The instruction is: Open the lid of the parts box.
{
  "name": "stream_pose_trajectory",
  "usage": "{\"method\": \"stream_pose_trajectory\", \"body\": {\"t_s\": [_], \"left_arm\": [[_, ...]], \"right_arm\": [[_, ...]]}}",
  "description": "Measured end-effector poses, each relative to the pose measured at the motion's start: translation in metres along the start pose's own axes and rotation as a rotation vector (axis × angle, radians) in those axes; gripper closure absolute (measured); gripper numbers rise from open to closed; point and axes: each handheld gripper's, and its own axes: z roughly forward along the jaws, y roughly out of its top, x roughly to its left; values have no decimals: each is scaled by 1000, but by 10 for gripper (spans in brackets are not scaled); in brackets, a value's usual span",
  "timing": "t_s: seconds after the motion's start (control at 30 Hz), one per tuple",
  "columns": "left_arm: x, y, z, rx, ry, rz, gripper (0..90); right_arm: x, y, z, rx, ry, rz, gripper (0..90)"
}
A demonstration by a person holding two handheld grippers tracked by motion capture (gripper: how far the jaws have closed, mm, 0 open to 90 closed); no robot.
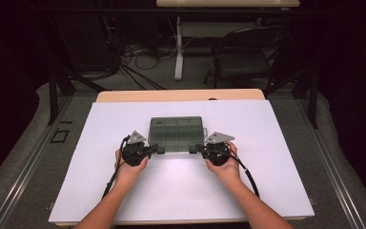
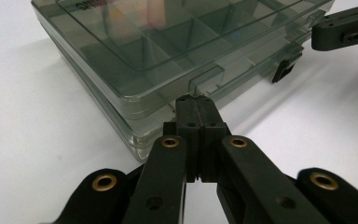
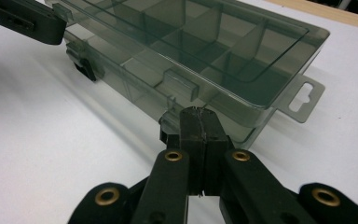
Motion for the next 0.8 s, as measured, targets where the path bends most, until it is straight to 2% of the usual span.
{"method": "stream_pose_trajectory", "body": {"t_s": [0.13, 0.2, 0.3, 0.4, 0.43, 0.53, 0.6, 0.8], "left_arm": [[3, 2, -3, -12, 10, -19, 900], [4, 4, -4, -26, 11, -48, 900], [6, 9, -8, -40, 10, -57, 900], [7, 14, -9, -42, 21, -46, 900], [8, 16, -9, -42, 21, -52, 900], [11, 22, -11, -48, 21, -65, 900], [14, 27, -12, -51, 23, -76, 900], [21, 44, -13, -43, 37, -70, 900]], "right_arm": [[-2, 3, -2, -9, -6, -1, 900], [-3, 6, -4, -11, -7, 3, 900], [-6, 11, -6, -15, -11, 10, 900], [-8, 17, -8, -5, -10, 7, 900], [-9, 19, -7, -23, -13, 9, 900], [-11, 27, -8, -25, -14, 9, 900], [-13, 35, -7, -5, -21, 6, 900], [-19, 49, -4, -6, -30, 12, 900]]}}
